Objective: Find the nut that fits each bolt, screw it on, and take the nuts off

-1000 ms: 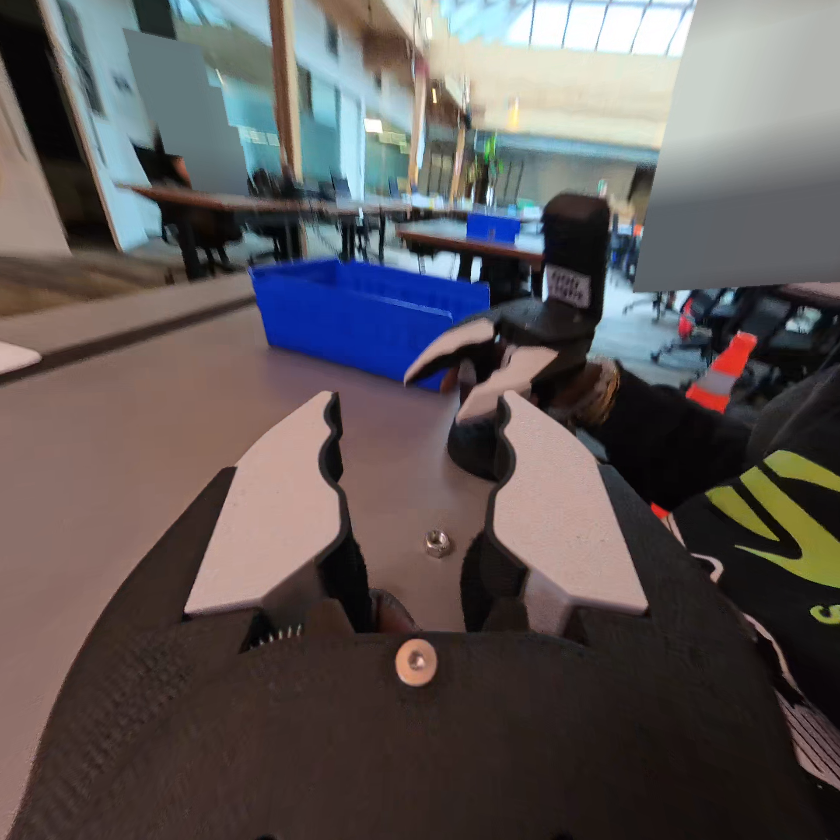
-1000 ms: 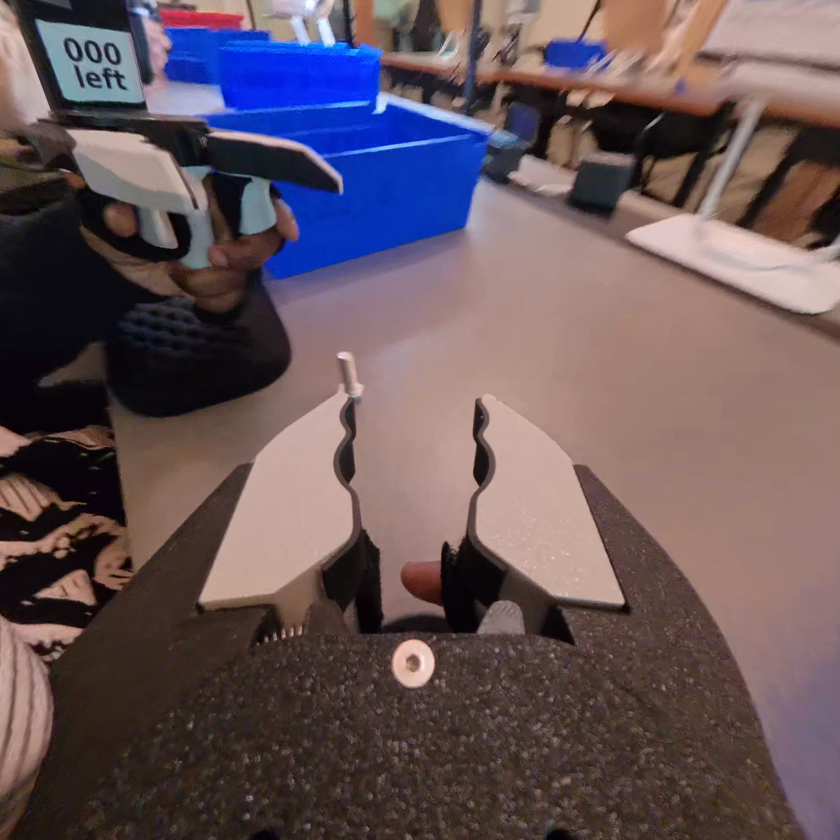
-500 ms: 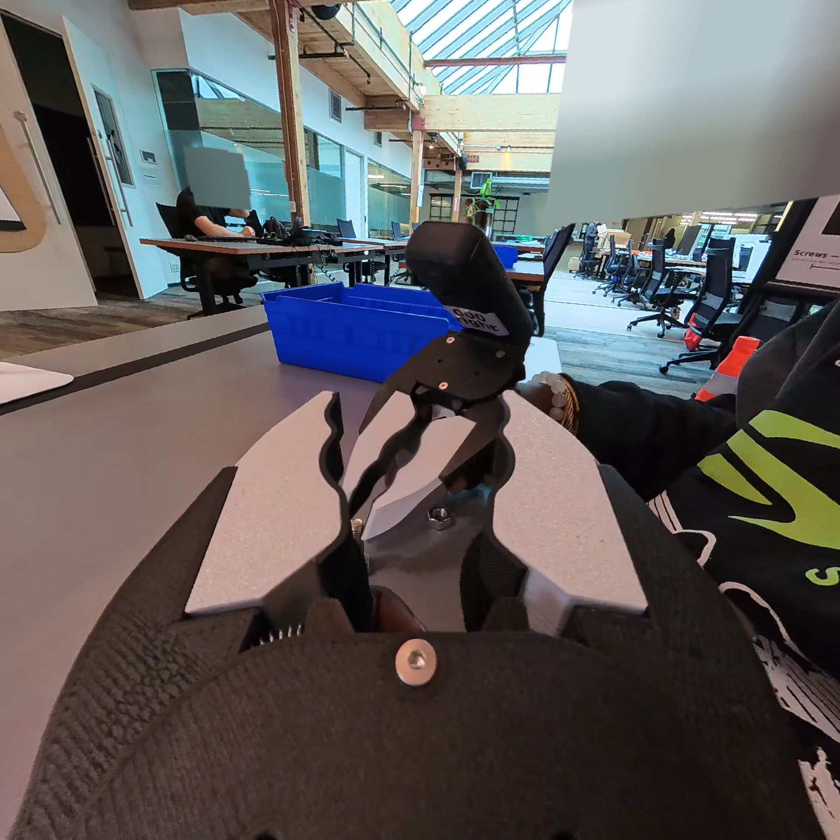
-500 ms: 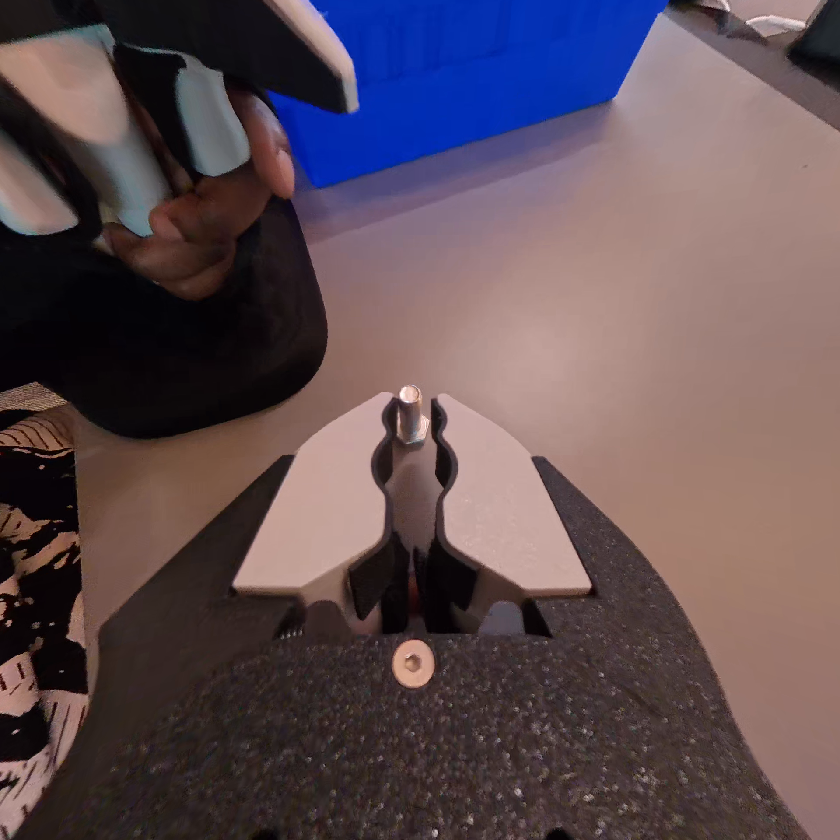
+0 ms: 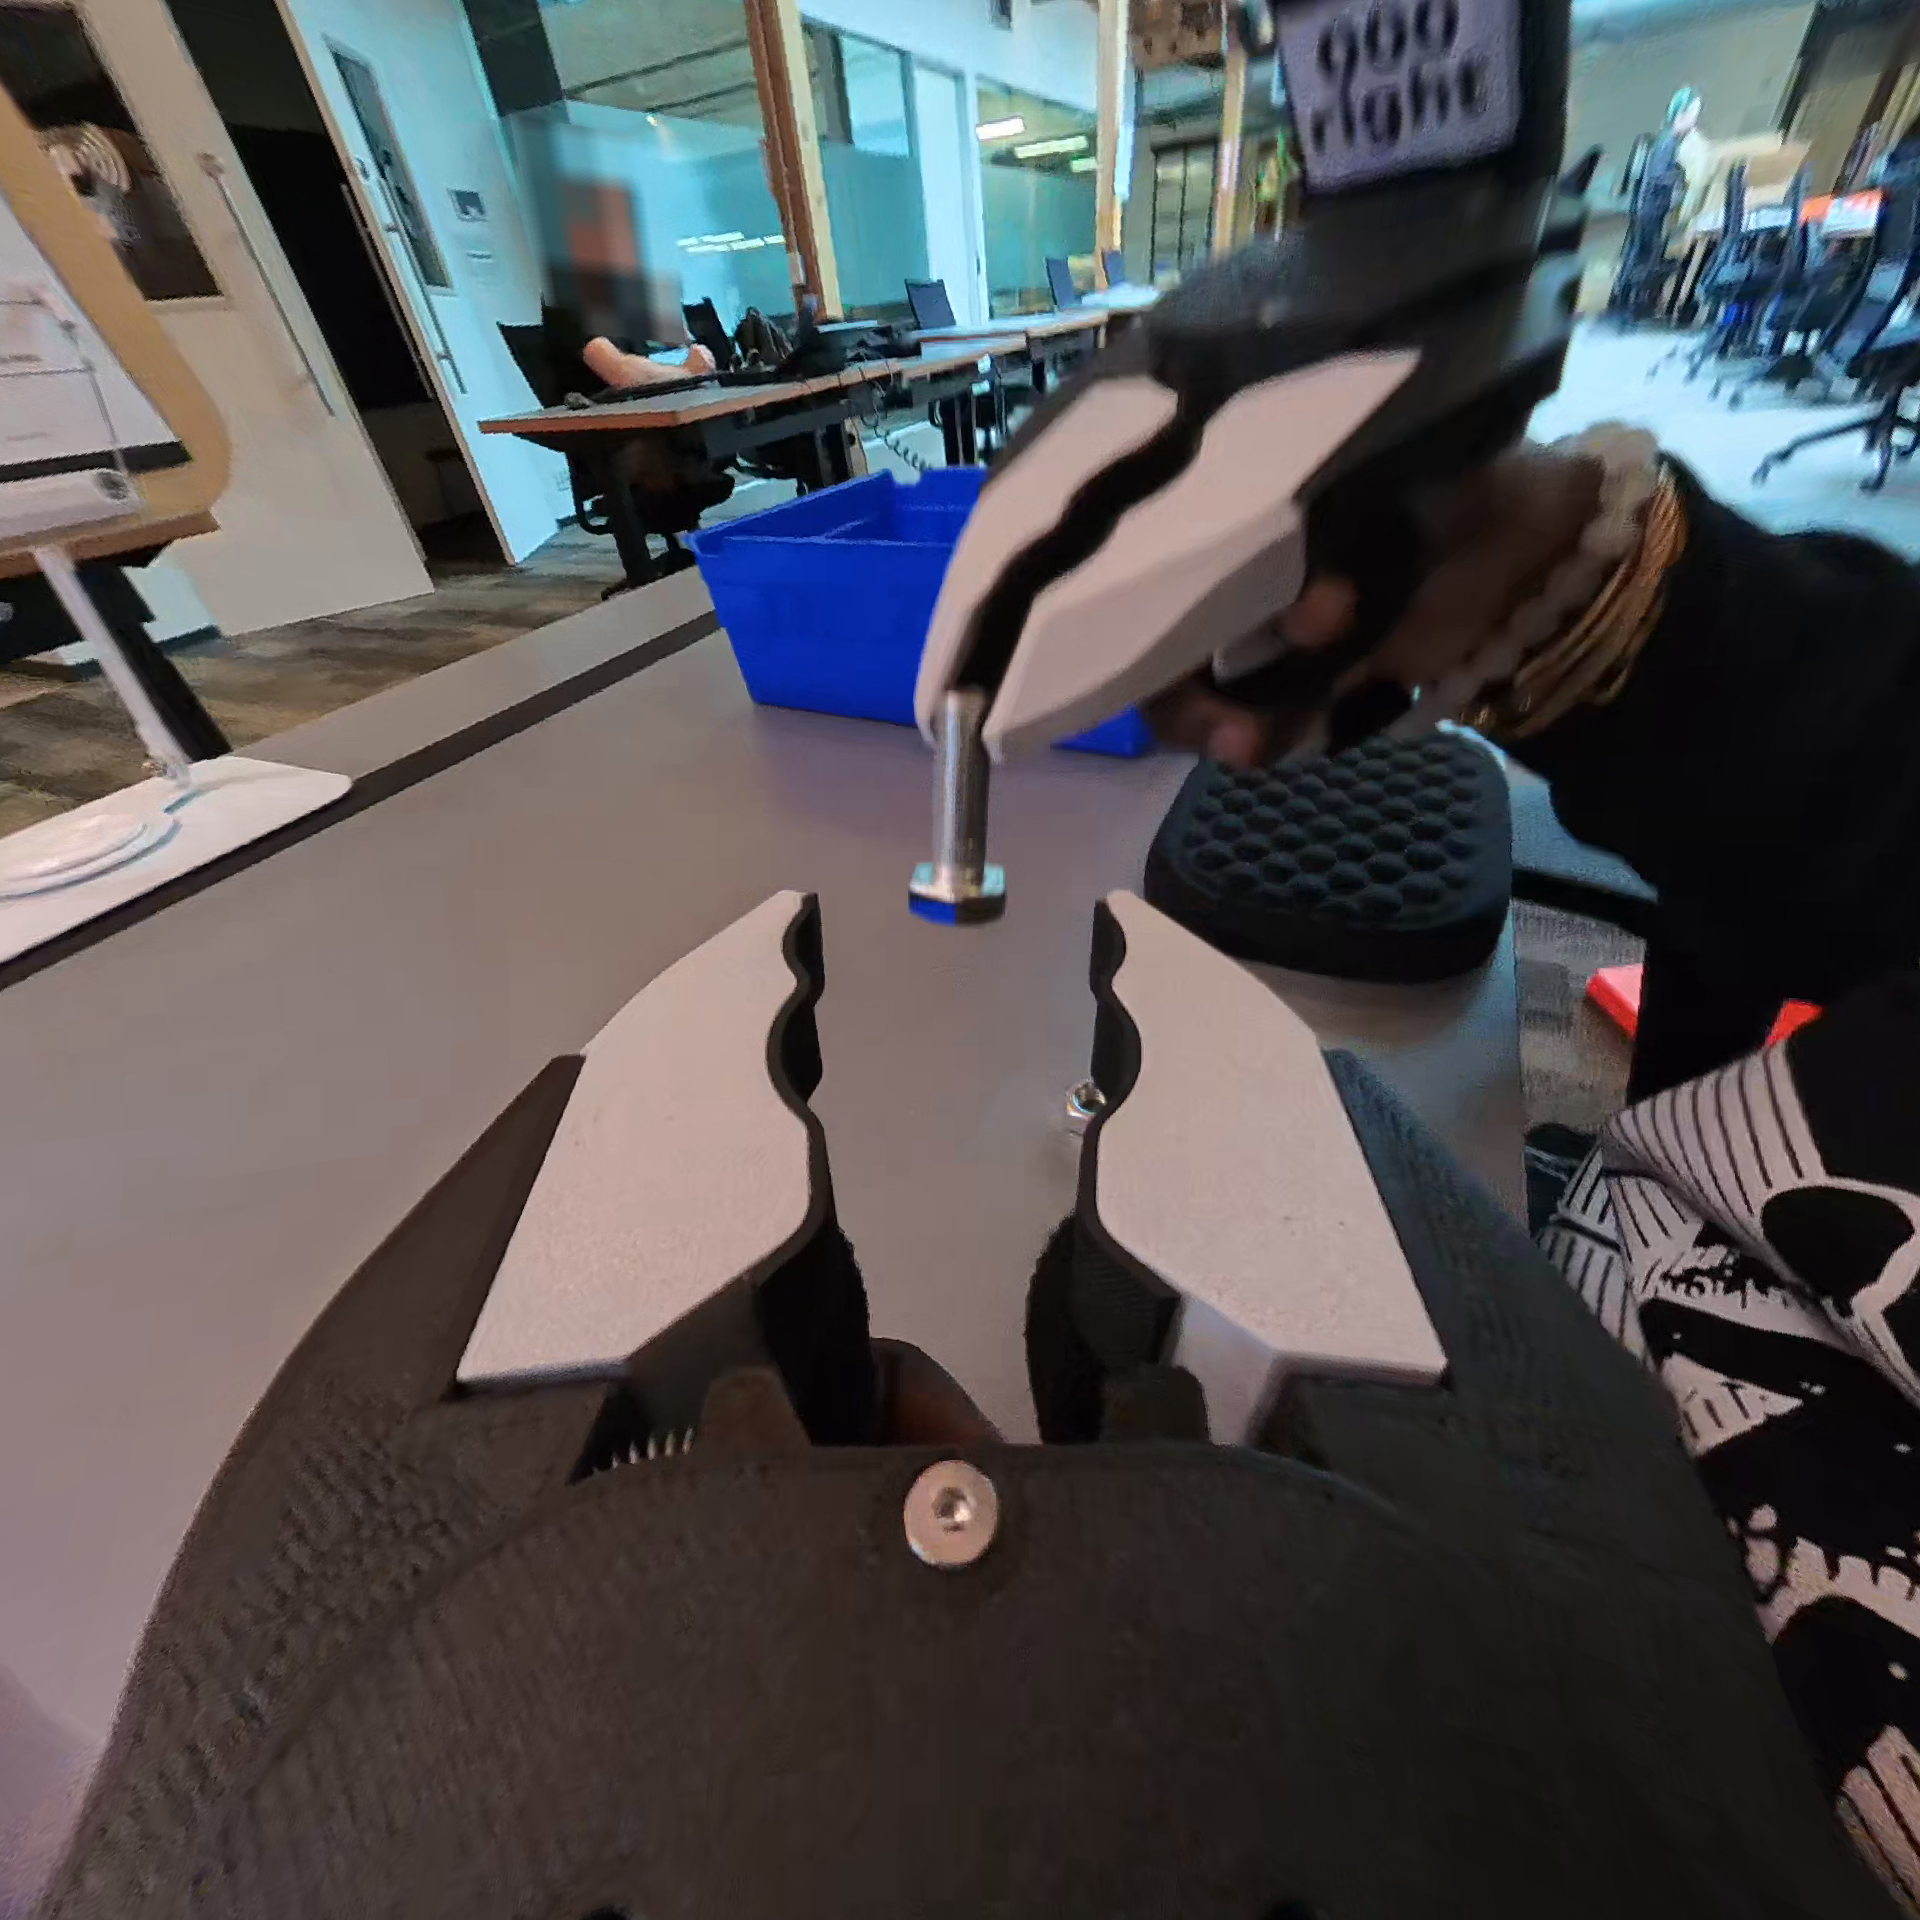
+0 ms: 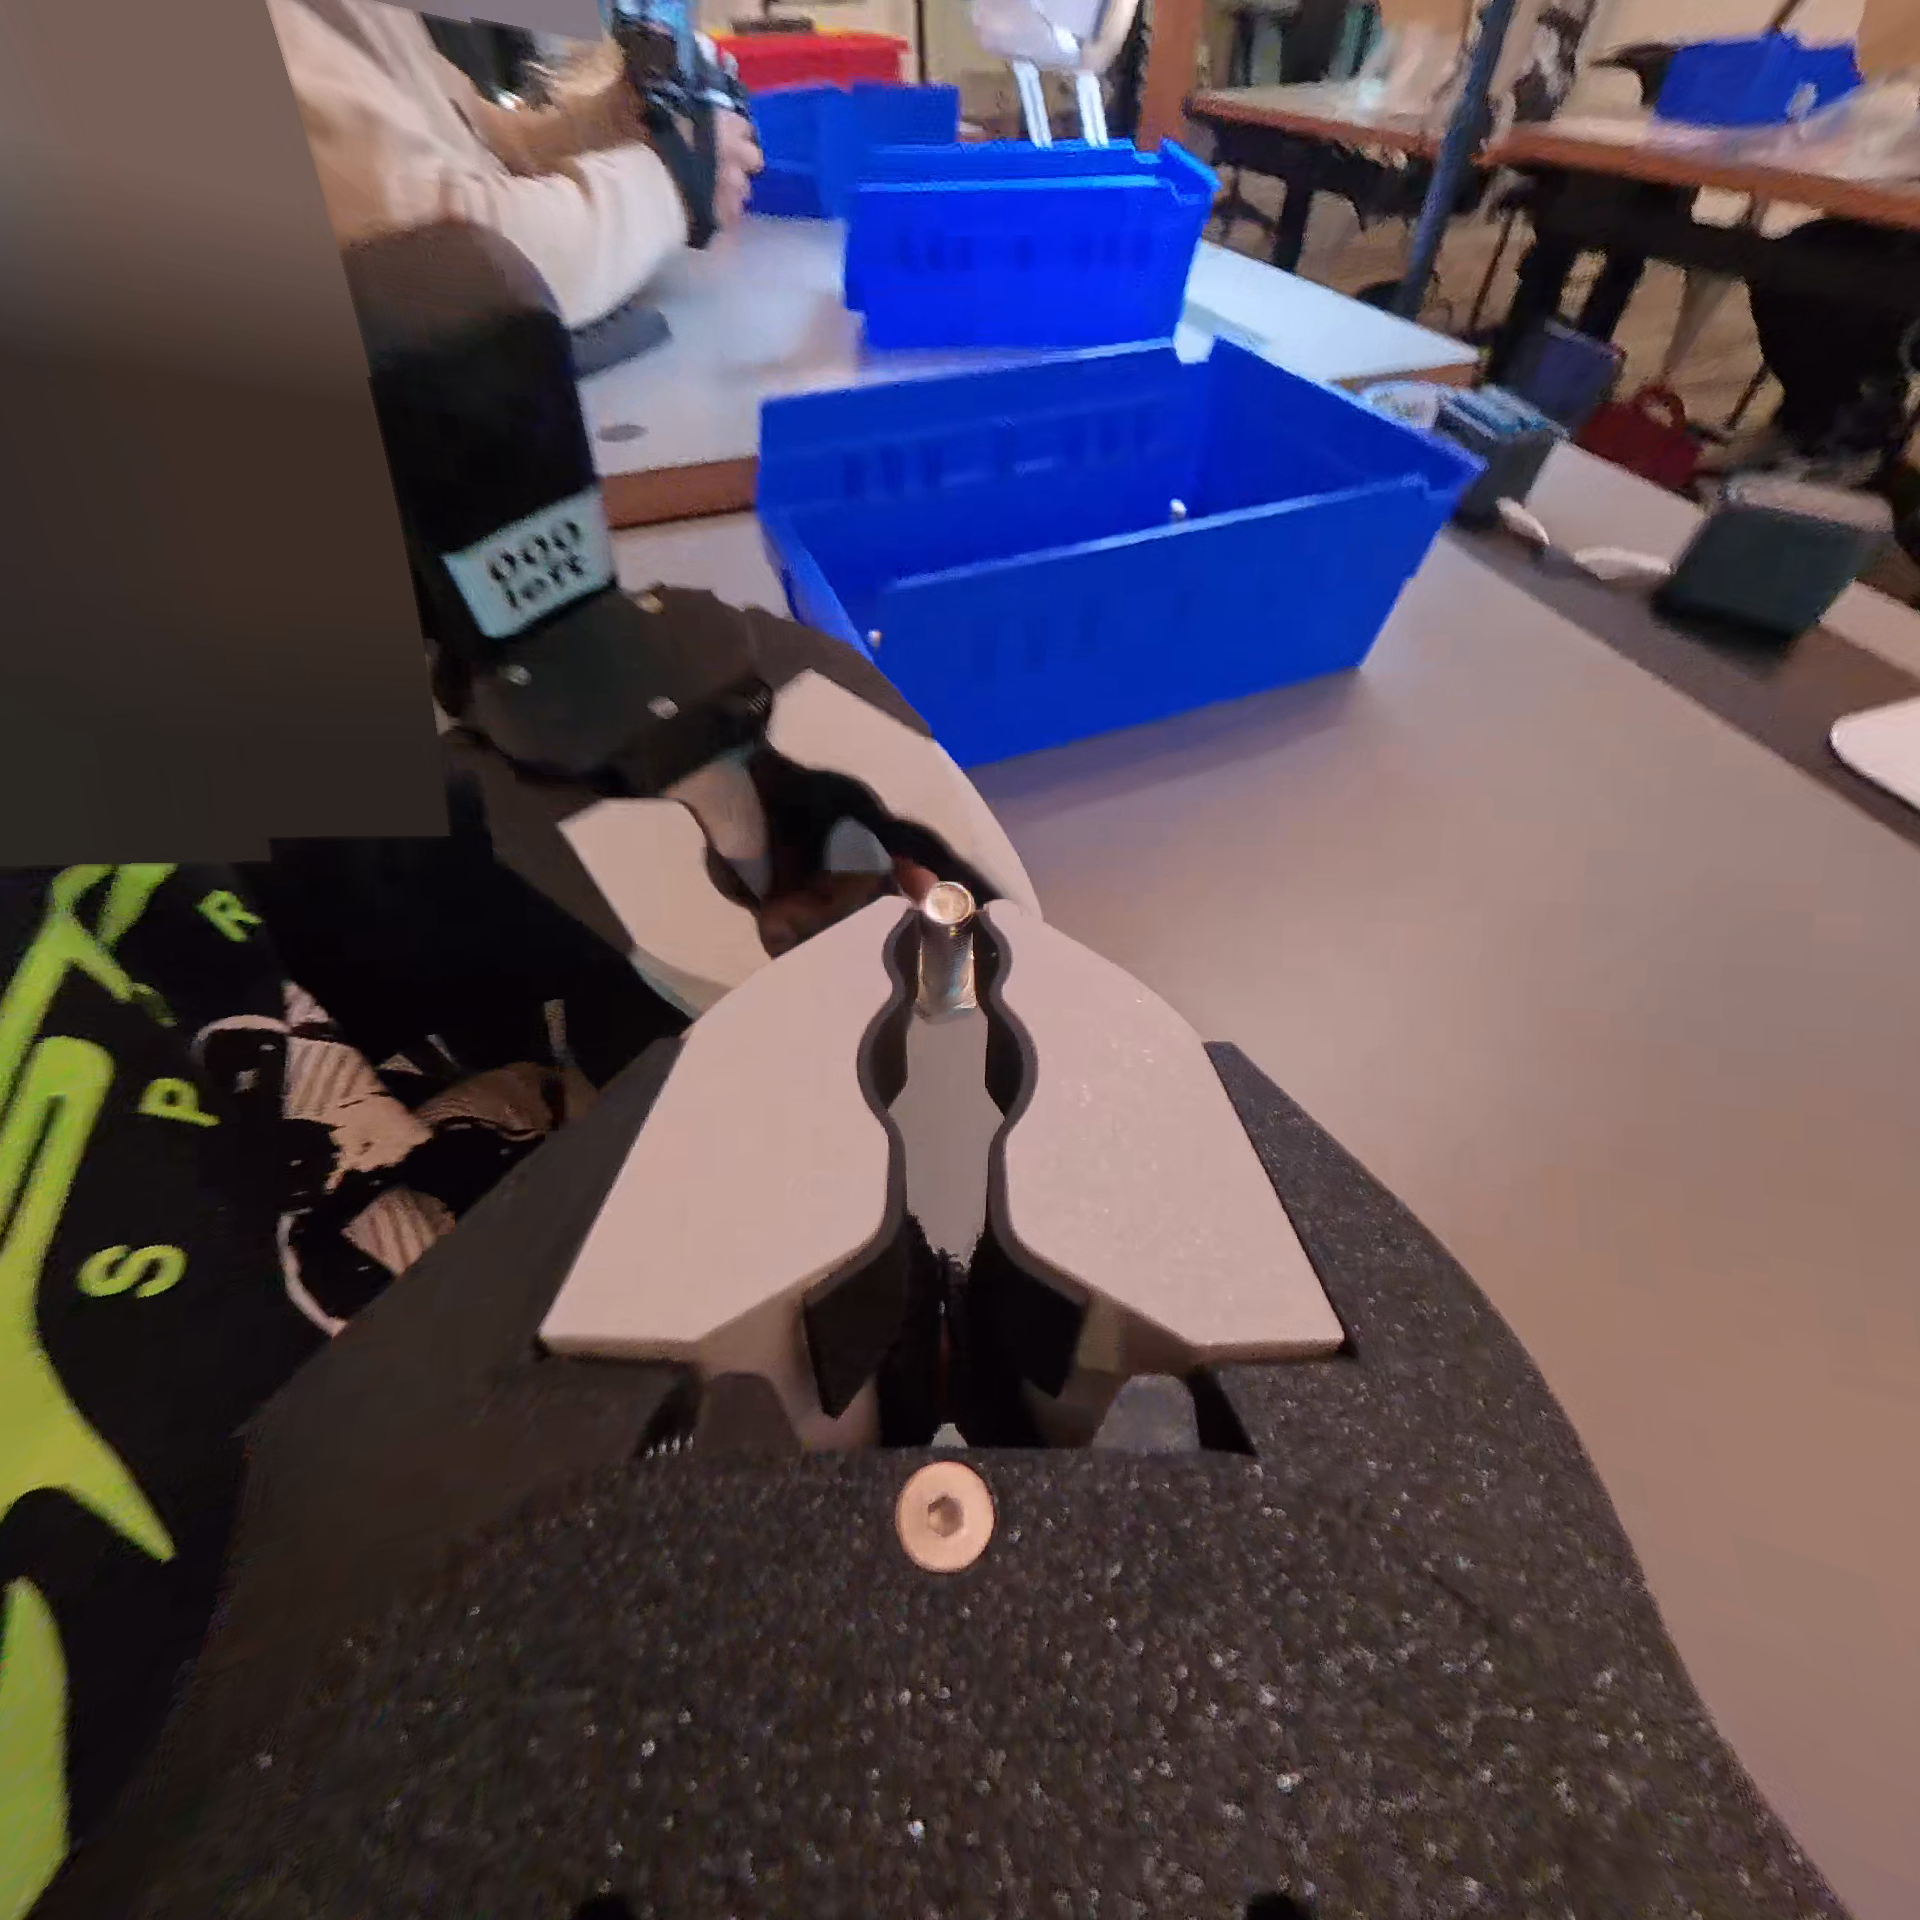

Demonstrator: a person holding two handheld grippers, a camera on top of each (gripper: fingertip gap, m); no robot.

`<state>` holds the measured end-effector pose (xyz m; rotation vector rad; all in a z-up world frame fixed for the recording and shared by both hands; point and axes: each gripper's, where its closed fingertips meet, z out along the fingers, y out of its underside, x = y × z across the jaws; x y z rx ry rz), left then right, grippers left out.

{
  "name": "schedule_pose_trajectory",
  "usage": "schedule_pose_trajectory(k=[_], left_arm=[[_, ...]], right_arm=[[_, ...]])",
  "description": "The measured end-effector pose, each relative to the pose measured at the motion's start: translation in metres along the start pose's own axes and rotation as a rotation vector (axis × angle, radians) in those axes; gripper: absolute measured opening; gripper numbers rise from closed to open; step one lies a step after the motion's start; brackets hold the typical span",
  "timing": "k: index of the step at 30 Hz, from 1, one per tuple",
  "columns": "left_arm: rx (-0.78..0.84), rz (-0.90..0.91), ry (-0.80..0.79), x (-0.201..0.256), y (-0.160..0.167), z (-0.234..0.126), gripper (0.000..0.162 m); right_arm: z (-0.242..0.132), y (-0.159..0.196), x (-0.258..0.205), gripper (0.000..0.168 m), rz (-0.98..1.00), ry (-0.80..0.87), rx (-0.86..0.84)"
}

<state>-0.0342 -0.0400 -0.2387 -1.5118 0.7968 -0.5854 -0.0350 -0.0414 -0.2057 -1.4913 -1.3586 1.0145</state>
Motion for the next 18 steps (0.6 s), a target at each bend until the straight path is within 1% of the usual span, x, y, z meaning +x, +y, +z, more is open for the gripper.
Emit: schedule_pose_trajectory(k=[2, 4, 6, 9, 15, 16, 18], left_arm=[[-0.022, 0.016, 0.027, 0.008, 0.001, 0.004, 0.049], [0.007, -0.009, 0.063, 0.016, -0.004, 0.006, 0.044], [0.017, -0.017, 0.070, 0.019, -0.006, 0.008, 0.042], [-0.009, 0.006, 0.066, 0.020, -0.002, 0.011, 0.040], [0.003, -0.003, 0.063, 0.020, -0.003, 0.011, 0.024], [0.003, -0.008, 0.060, 0.019, -0.003, 0.011, 0.019], [0.005, -0.015, 0.066, 0.019, -0.003, 0.011, 0.019]], right_arm=[[-0.006, -0.010, -0.008, 0.010, -0.023, -0.020, 0.011], [-0.010, -0.014, -0.012, 0.010, -0.031, -0.025, 0.008], [-0.010, -0.012, -0.014, 0.010, -0.027, -0.023, -0.008], [-0.009, -0.009, -0.018, 0.010, -0.025, -0.031, -0.019], [-0.005, -0.008, -0.020, 0.010, -0.016, -0.040, -0.016], [-0.005, -0.009, -0.020, 0.010, -0.012, -0.044, -0.015], [-0.005, -0.009, -0.019, 0.010, -0.005, -0.043, -0.014]])
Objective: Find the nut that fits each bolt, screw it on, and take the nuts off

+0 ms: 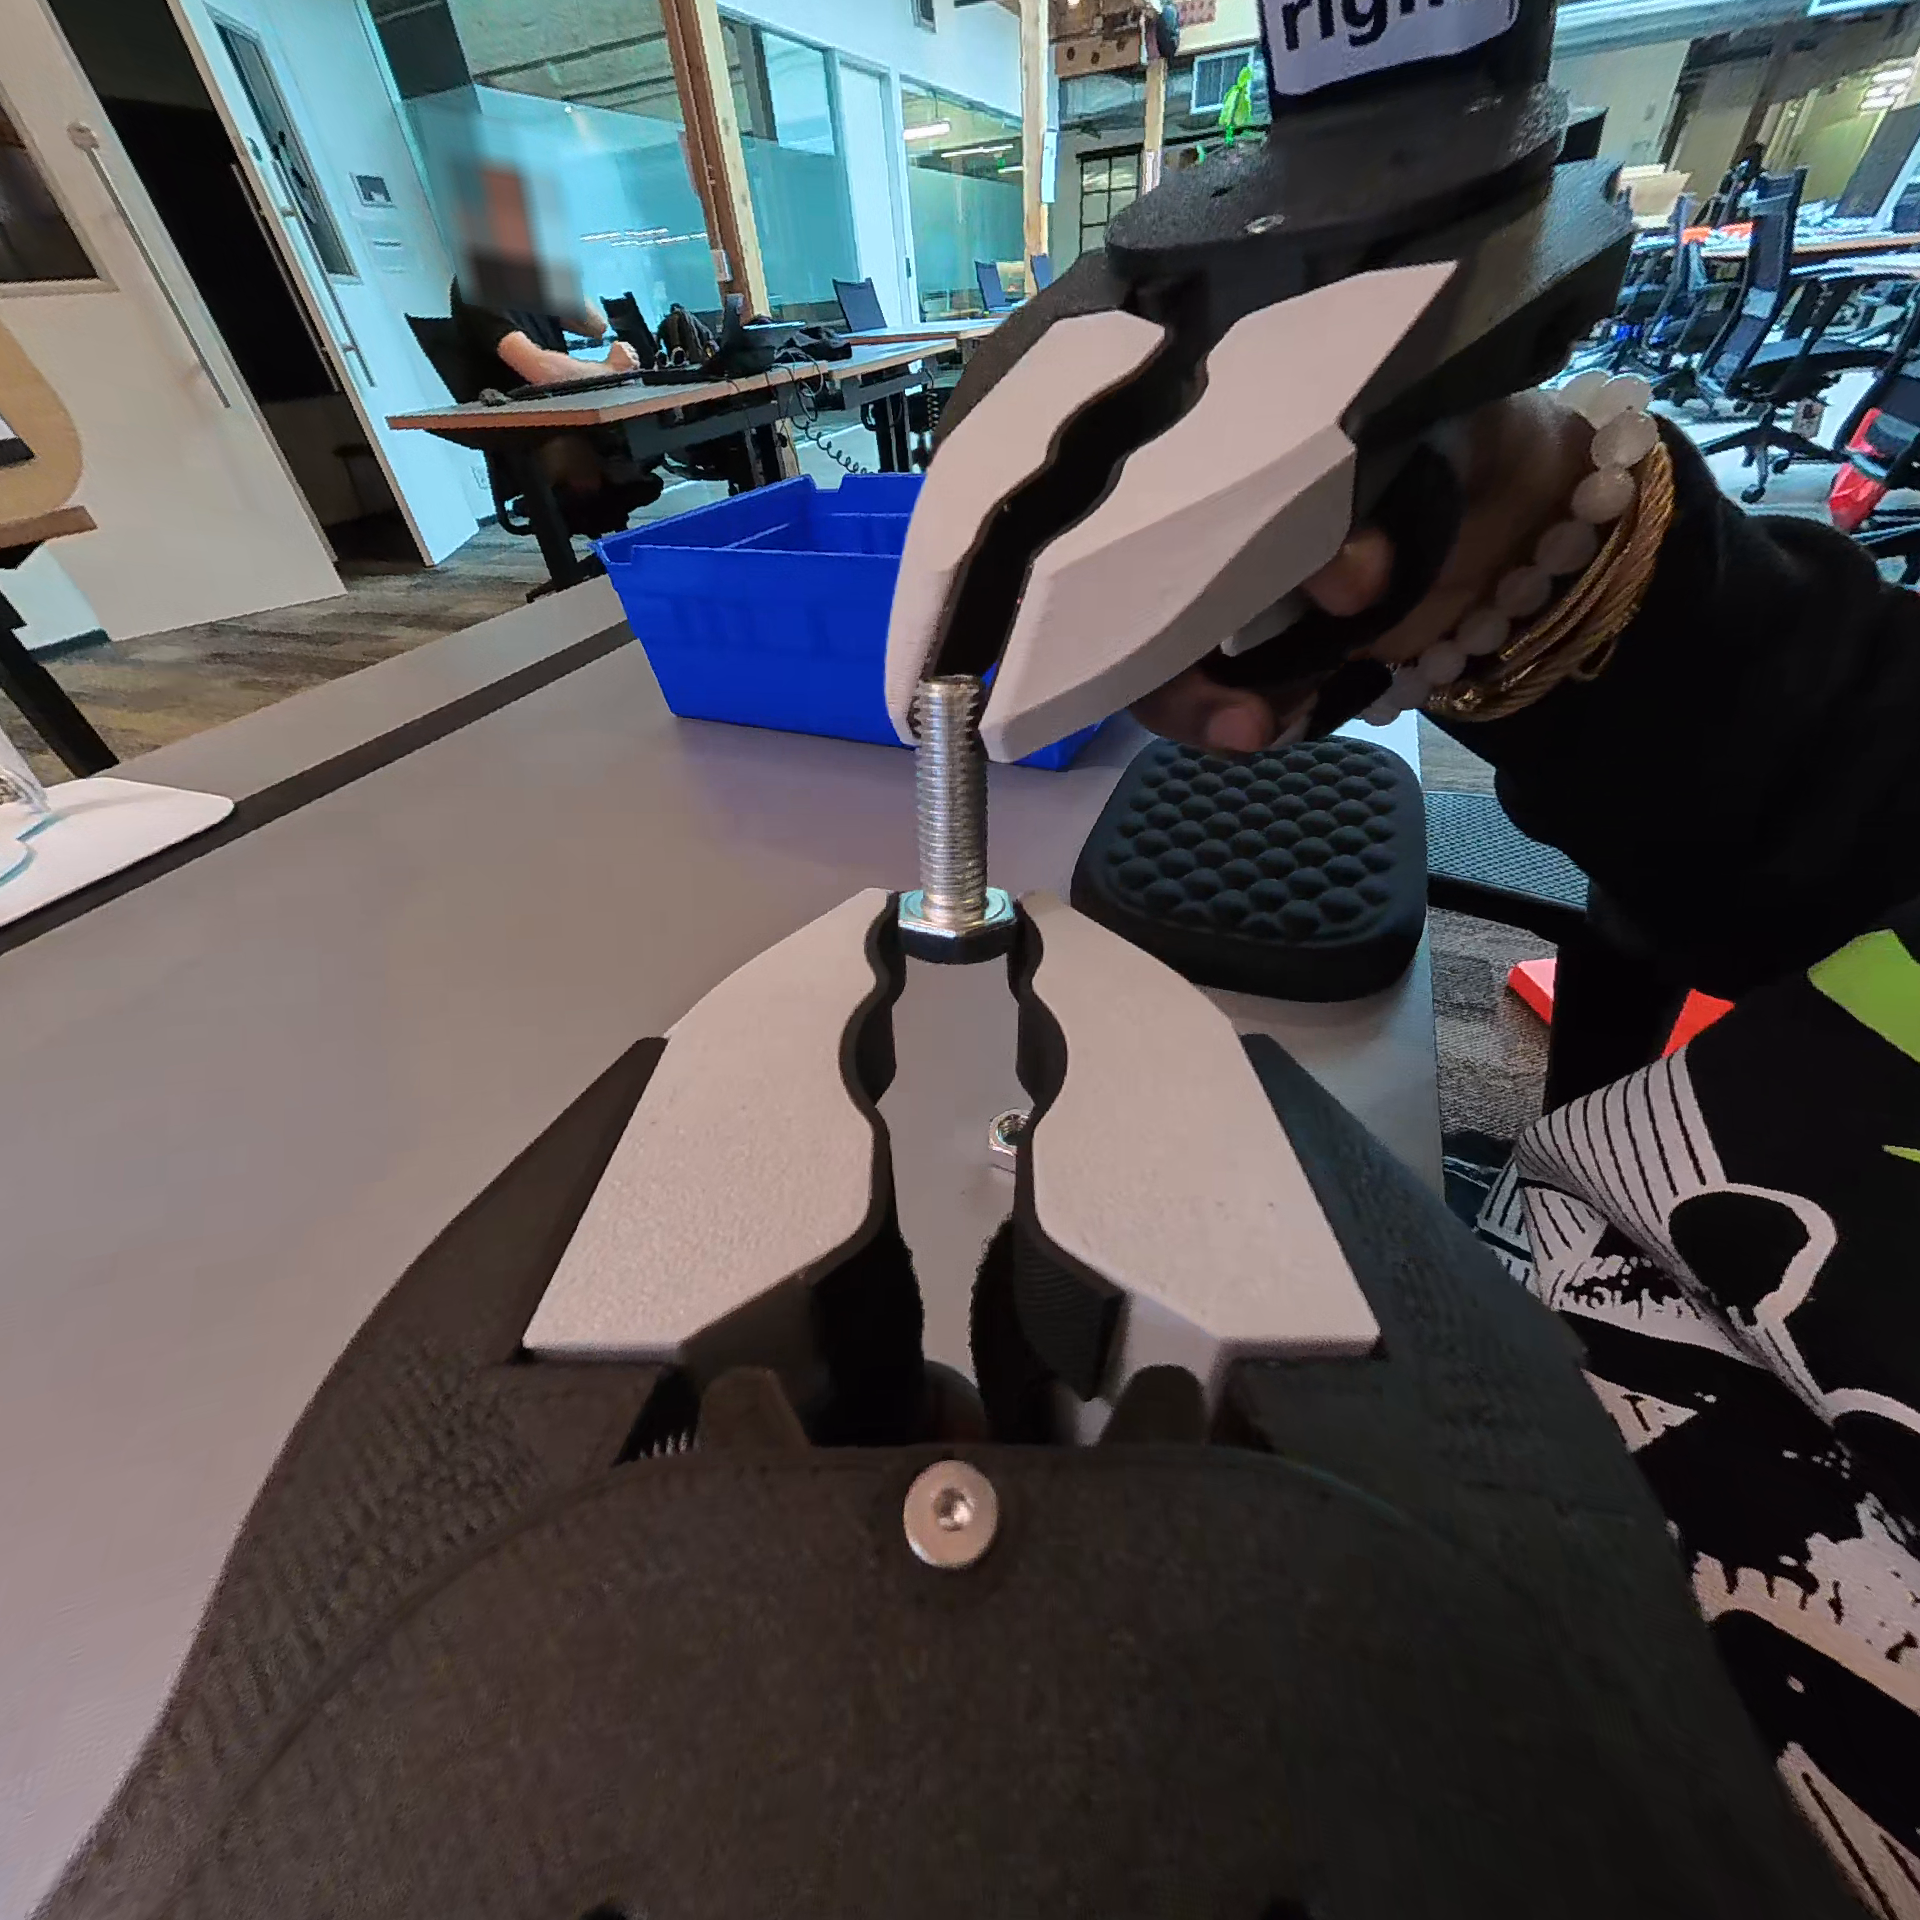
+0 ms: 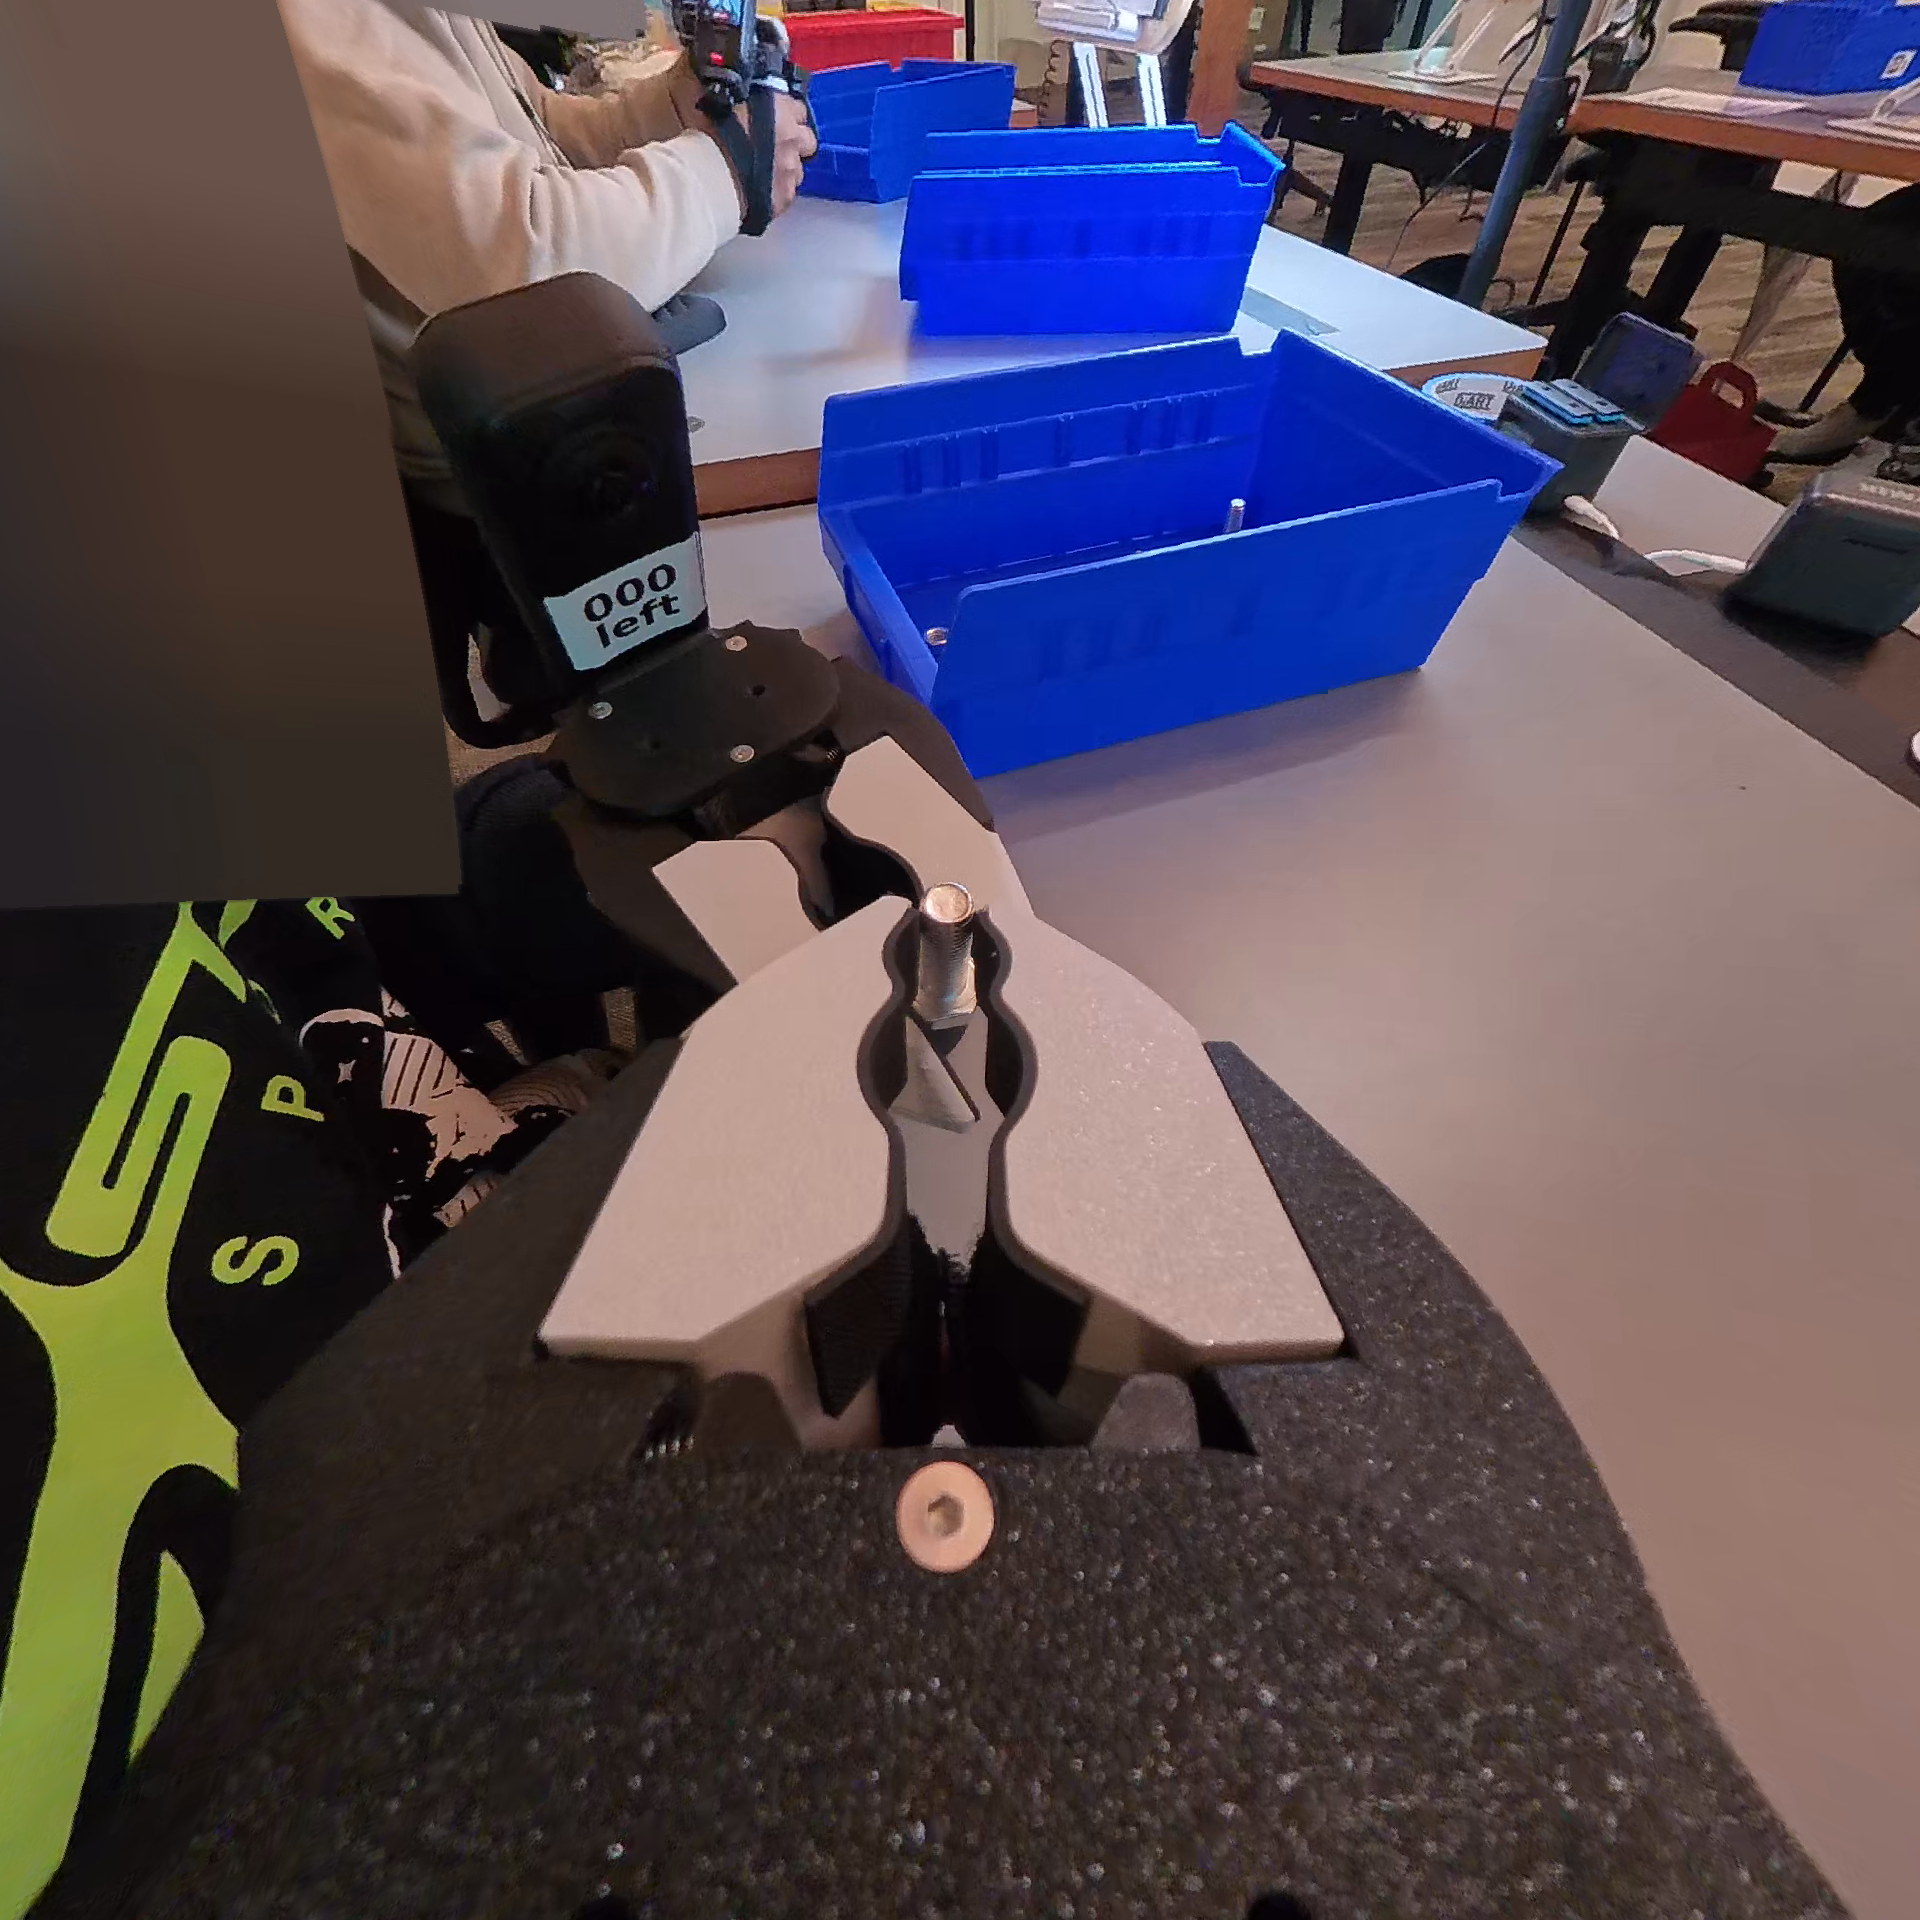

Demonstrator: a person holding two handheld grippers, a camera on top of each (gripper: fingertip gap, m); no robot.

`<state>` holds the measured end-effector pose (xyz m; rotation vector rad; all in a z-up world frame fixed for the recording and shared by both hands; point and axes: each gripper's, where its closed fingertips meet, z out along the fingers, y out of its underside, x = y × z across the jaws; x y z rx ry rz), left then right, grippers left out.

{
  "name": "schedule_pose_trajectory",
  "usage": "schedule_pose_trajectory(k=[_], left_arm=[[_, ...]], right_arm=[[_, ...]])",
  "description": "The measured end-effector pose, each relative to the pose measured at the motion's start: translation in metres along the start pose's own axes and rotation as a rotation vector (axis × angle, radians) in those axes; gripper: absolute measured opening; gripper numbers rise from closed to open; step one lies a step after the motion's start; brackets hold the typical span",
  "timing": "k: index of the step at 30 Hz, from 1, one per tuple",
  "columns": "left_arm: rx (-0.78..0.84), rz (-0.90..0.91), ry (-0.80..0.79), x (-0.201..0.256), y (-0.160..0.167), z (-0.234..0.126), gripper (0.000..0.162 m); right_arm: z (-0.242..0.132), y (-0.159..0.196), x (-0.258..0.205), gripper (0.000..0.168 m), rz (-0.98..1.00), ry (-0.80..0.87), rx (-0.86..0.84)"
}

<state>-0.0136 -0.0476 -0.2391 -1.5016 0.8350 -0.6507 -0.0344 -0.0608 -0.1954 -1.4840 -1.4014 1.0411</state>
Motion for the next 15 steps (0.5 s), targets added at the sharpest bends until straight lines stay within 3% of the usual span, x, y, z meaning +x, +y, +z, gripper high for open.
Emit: schedule_pose_trajectory(k=[2, 4, 7, 11, 15], left_arm=[[-0.002, -0.011, 0.007, 0.000, 0.000, 0.000, 0.019], [-0.005, -0.027, 0.013, -0.002, 0.001, -0.002, 0.019], [-0.018, -0.053, 0.022, -0.006, 0.004, -0.008, 0.019], [-0.021, -0.061, 0.059, -0.004, 0.007, -0.010, 0.019], [-0.015, -0.075, 0.085, -0.003, 0.008, -0.010, 0.019]], right_arm=[[0.000, 0.000, 0.001, 0.010, 0.004, -0.001, -0.001], [-0.004, 0.001, 0.000, 0.022, -0.008, -0.030, -0.009], [-0.012, 0.029, 0.002, 0.040, -0.025, -0.104, -0.178], [-0.016, 0.090, 0.006, 0.040, -0.190, -0.227, -0.526], [-0.010, 0.118, 0.008, 0.030, -0.374, -0.361, -0.663]])
